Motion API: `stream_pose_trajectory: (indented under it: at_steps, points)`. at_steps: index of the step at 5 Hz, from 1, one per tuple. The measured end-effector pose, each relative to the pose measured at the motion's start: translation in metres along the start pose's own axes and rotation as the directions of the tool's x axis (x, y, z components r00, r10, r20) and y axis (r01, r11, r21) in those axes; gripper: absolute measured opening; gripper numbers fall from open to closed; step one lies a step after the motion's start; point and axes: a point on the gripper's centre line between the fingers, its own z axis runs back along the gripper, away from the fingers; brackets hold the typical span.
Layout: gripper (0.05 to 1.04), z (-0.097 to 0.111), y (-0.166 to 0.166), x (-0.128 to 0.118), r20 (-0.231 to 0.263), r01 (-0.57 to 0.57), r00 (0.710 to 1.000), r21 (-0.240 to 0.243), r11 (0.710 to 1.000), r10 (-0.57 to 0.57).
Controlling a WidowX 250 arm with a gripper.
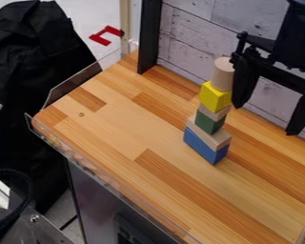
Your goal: Move the cylinder to the left side of the table.
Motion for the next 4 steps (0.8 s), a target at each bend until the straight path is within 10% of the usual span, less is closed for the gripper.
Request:
stream_pose_trajectory:
  at_steps: [4]
  points:
    - [1.001, 0.020, 0.044, 0.022, 0.005, -0.104, 0.995, 0.041, 0.994, 0.104]
